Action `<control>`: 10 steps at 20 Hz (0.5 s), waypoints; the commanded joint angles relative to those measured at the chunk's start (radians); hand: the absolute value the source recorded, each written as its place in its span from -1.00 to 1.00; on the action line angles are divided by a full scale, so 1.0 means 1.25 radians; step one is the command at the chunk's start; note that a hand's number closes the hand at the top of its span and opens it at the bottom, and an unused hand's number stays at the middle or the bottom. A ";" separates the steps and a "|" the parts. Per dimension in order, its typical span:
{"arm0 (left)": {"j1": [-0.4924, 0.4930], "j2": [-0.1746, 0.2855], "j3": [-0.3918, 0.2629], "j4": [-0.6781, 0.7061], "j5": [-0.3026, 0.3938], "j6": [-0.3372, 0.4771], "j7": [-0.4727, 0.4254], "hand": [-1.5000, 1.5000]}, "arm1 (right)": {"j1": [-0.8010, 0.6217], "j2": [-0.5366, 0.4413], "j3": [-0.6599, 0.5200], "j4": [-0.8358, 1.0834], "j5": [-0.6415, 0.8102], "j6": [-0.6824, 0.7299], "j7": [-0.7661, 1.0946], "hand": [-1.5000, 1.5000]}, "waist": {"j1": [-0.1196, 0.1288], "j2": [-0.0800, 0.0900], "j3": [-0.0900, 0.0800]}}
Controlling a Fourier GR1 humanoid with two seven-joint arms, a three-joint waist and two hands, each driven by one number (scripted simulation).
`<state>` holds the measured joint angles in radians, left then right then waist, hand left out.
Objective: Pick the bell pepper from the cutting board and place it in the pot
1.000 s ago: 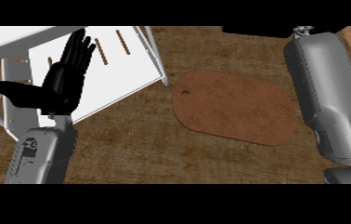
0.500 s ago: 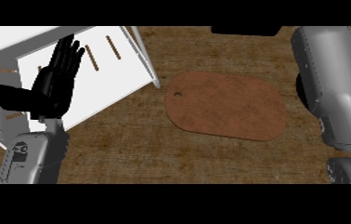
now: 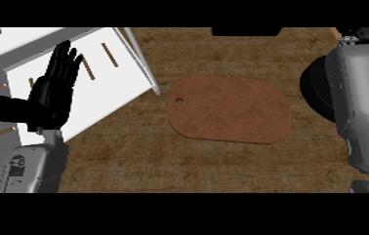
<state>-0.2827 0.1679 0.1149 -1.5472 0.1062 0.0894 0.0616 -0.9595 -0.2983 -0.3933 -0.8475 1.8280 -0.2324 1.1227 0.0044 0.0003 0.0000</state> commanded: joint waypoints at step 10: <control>-0.019 -0.009 0.002 0.036 -0.018 0.007 -0.036 0.00 | 0.189 -0.081 -0.102 -0.011 -0.123 -0.150 -0.075 1.00 | -0.001 0.003 0.000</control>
<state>-0.2882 0.1716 0.1269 -1.5309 0.1038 0.0847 0.0434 -0.7635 -0.3525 -0.4763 -0.9186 1.7175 -0.3297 1.0203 0.0008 0.0010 0.0002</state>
